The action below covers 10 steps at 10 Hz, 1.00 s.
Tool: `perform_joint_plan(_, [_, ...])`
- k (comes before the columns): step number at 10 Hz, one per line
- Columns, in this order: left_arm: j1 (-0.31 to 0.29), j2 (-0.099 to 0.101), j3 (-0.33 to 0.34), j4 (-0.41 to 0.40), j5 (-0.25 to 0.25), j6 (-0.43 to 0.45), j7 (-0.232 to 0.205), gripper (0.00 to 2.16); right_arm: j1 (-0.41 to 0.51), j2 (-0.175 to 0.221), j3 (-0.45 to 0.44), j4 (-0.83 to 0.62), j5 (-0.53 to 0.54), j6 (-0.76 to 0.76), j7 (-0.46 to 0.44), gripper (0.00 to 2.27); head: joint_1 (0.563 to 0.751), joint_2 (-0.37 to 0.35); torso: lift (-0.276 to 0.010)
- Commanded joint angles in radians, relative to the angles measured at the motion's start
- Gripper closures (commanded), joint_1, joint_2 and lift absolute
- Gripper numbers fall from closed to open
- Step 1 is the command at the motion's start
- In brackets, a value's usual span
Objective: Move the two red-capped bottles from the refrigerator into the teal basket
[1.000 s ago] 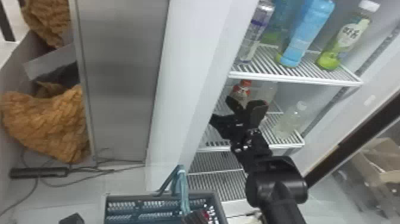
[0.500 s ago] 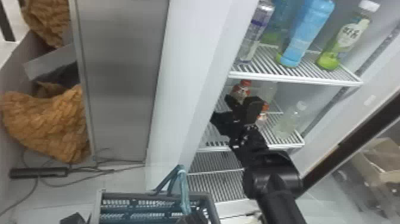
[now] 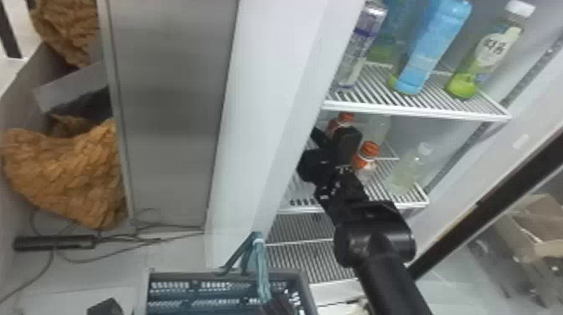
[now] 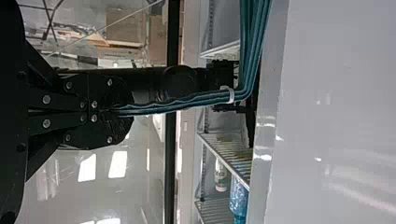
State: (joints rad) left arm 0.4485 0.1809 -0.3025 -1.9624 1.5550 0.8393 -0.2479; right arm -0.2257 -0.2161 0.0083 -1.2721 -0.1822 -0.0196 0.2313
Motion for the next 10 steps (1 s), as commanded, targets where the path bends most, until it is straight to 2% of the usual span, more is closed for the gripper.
perform_joint_plan(1, [-0.002,0.0,-0.001,0.0,0.0,0.0,0.001,1.16,-0.012,0.0,0.006,0.017,-0.001,0.0,-0.003,0.16,0.695,-0.35,-0.224])
perform_joint_plan(7, [-0.004,0.002,-0.005,0.005,0.004,0.0,0.001,1.15,-0.069,-0.011,0.051,0.093,-0.015,0.005,-0.01,0.17,0.695,-0.35,-0.224])
perform_joint_plan(8, [-0.004,0.002,-0.005,0.005,0.004,0.0,-0.001,1.16,-0.069,-0.011,0.053,0.093,-0.015,0.015,-0.018,0.27,0.695,-0.35,-0.224])
perform_joint_plan(9, [-0.004,0.002,-0.005,0.005,0.004,-0.002,-0.001,1.15,-0.069,-0.011,0.053,0.09,-0.015,0.02,-0.02,0.54,0.695,-0.35,-0.224])
perform_joint_plan(10, [-0.004,0.002,-0.005,0.005,0.004,-0.002,-0.001,1.15,-0.069,-0.011,0.055,0.09,-0.015,0.024,-0.02,0.7,0.695,-0.35,-0.224])
